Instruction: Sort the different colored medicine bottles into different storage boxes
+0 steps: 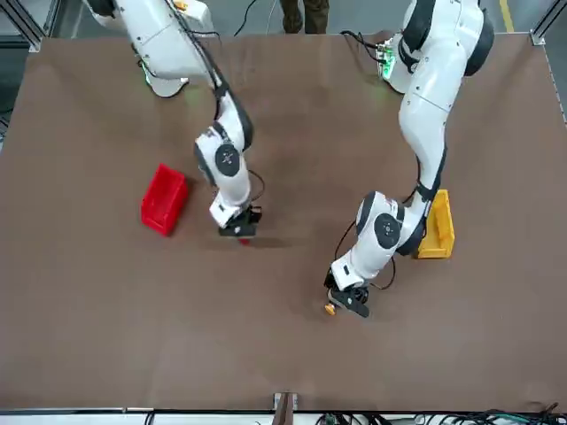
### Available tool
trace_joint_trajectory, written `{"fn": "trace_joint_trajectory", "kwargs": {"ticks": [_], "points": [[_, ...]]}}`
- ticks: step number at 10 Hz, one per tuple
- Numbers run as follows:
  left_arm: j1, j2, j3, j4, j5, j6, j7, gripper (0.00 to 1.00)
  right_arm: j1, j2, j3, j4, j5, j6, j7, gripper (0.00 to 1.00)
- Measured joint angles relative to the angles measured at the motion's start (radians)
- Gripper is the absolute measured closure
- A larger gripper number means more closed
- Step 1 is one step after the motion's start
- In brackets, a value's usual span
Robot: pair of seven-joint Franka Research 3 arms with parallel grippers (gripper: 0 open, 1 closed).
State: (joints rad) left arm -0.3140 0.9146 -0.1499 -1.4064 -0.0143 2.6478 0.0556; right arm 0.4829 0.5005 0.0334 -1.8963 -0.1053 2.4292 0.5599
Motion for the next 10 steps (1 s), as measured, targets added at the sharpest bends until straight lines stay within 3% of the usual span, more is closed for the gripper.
{"fn": "trace_joint_trajectory", "kwargs": {"ticks": [2,4,7,8,10], "points": [[0.0,0.0,0.0,0.001,0.0,0.003,0.0,0.41,-0.189,-0.18,0.0,-0.061,0.0,-0.175,-0.193,0.59],[0.003,0.0,0.001,0.002,0.0,0.004,-0.003,0.47,-0.286,-0.315,0.003,-0.139,0.0,-0.276,-0.229,0.59],[0.005,0.0,0.001,0.003,0.0,0.004,-0.031,0.61,-0.339,-0.384,0.006,-0.344,0.0,-0.215,-0.23,0.59],[0.004,0.0,0.001,0.003,0.0,0.004,-0.039,0.61,-0.341,-0.387,0.007,-0.403,0.0,-0.176,-0.23,0.59],[0.004,0.0,0.001,0.004,0.0,0.004,-0.046,0.61,-0.352,-0.398,0.008,-0.453,0.0,-0.148,-0.229,0.59]]}}
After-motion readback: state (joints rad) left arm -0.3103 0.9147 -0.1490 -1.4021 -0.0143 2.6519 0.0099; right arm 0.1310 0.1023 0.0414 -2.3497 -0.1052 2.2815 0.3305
